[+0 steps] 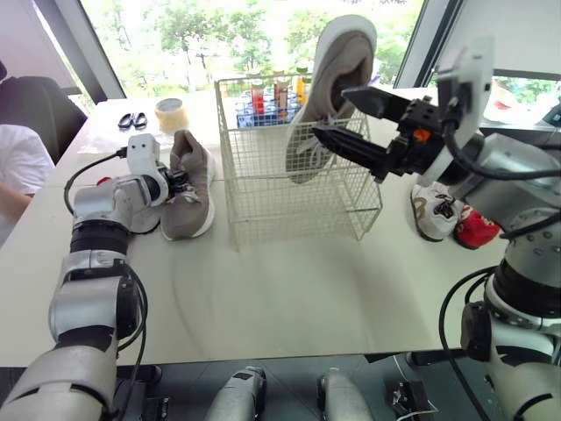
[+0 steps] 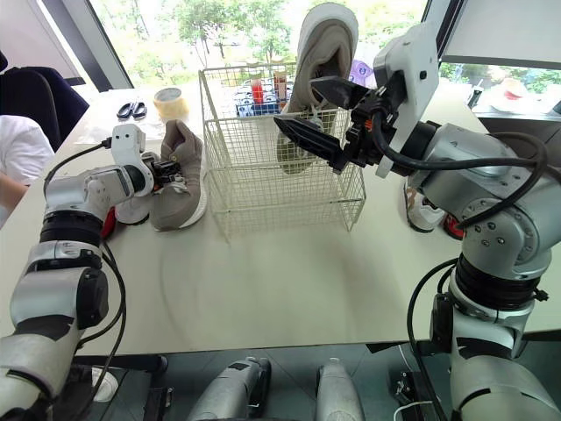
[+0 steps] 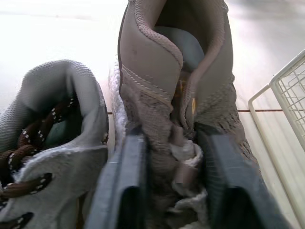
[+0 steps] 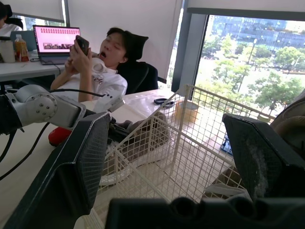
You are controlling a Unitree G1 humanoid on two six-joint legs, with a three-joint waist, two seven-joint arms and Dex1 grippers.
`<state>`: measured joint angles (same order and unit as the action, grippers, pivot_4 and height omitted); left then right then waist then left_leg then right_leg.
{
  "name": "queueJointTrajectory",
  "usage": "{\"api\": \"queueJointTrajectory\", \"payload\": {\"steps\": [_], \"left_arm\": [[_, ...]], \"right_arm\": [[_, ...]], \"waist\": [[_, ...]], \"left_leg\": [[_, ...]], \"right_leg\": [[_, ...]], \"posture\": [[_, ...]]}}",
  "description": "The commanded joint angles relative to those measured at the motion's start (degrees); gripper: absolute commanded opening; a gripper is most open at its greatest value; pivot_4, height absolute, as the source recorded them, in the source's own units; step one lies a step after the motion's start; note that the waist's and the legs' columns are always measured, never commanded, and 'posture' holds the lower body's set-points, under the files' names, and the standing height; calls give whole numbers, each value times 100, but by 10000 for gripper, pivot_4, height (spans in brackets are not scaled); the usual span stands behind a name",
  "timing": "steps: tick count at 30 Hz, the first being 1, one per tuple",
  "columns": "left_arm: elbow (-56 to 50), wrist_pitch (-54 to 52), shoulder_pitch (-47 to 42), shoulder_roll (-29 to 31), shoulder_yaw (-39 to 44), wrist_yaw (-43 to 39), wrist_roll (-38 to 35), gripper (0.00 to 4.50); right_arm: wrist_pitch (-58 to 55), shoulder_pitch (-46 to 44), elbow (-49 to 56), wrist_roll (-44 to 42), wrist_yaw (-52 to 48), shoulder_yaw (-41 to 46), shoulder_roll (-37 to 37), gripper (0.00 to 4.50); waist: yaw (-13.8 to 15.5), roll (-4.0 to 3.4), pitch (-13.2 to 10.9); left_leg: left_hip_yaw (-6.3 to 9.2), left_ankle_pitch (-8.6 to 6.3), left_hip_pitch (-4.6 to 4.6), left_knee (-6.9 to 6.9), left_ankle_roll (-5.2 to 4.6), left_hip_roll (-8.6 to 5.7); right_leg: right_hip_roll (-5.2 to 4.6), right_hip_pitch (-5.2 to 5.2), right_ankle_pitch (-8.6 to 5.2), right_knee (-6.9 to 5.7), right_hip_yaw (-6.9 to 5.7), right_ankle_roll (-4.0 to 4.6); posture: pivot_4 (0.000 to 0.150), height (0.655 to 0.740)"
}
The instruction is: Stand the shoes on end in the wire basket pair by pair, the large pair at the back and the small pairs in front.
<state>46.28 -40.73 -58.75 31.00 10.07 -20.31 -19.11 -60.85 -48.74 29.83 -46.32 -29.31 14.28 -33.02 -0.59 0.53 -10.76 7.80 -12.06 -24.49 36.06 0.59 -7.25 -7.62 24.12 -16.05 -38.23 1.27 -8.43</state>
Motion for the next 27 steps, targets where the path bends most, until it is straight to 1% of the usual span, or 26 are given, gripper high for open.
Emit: {"api": "queueJointTrajectory", "payload": {"steps": [1, 4, 6, 10, 12, 14, 16, 18, 20, 23, 27], "left_arm": [[76, -13, -143, -16, 126, -26, 49, 4601], [-413, 163, -277, -10, 520, 58, -231, 4599], [-1004, 638, -348, -120, 930, 117, -505, 4599], [-2280, 1742, -442, -421, 1522, 174, -920, 4599], [-2747, 2060, -665, -519, 1705, 251, -1142, 4599], [-2996, 2302, -883, -578, 1783, 258, -1282, 4599], [-3146, 2609, -1146, -630, 1645, 112, -1264, 4599], [-3171, 2895, -1346, -706, 1422, -73, -1189, 4599], [-3007, 3424, -1542, -914, 1191, -103, -943, 4599], [-2404, 4701, -1686, -1343, 800, -41, -271, 4599], [-1365, 6337, -1841, -1914, 625, 384, 345, 4599]], "right_arm": [[177, -38, 77, -93, 59, 49, -97, 40819], [214, -8, 71, -103, 76, 46, -123, 40819], [244, 14, 70, -118, 90, 47, -140, 40819], [325, 64, 52, -117, 101, 32, -178, 40819], [361, 75, 42, -103, 107, 17, -198, 40819], [400, 81, 24, -104, 118, 4, -211, 40819], [442, 83, 16, -93, 138, -23, -218, 40819], [472, 84, 21, -93, 158, -40, -228, 40819], [500, 83, 28, -93, 185, -47, -234, 40819], [534, 108, 71, -96, 247, -39, -246, 40819], [538, 172, 163, -121, 368, -22, -238, 40819]], "waist": [[0, 1, 1], [-5, 4, -1], [-11, 13, -7], [-46, 30, -8], [-67, 31, -8], [-61, 31, -8], [-43, 31, -7], [-34, 31, -7], [1, 31, -6], [42, 33, -5], [68, 33, -5]], "left_leg": [[0, 0, 0, 1, 0, 0], [2, 0, 0, 1, -1, 0], [2, 0, -7, 1, 0, 0], [8, 19, -80, 22, 32, 4], [3, 19, -90, 34, 31, 3], [0, 18, -91, 33, 30, 3], [1, 18, -90, 33, 30, 3], [1, 18, -88, 37, 29, 3], [1, 18, -83, 42, 29, 2], [12, 15, -81, 66, 23, -3], [8, 3, -83, 95, 3, -8]], "right_leg": [[0, -1, 0, 0, -1, 0], [0, -1, 0, 0, -1, -1], [1, 7, 1, 0, -1, -1], [1, 63, 12, 7, -10, -2], [-1, 70, 14, 13, -8, -4], [-2, 70, 14, 17, -8, -5], [-1, 69, 14, 16, -9, -5], [0, 65, 14, 15, -11, -5], [1, 55, 15, 14, -12, -7], [2, 34, 21, 16, -24, -18], [1, 24, 33, 17, -22, -33]], "posture": [[1500, 7400], [1500, 7400], [1500, 7400], [1500, 7400], [1500, 7400], [1500, 7400], [1500, 7400], [1500, 7400], [1500, 7400], [1500, 7400], [1500, 7400]]}}
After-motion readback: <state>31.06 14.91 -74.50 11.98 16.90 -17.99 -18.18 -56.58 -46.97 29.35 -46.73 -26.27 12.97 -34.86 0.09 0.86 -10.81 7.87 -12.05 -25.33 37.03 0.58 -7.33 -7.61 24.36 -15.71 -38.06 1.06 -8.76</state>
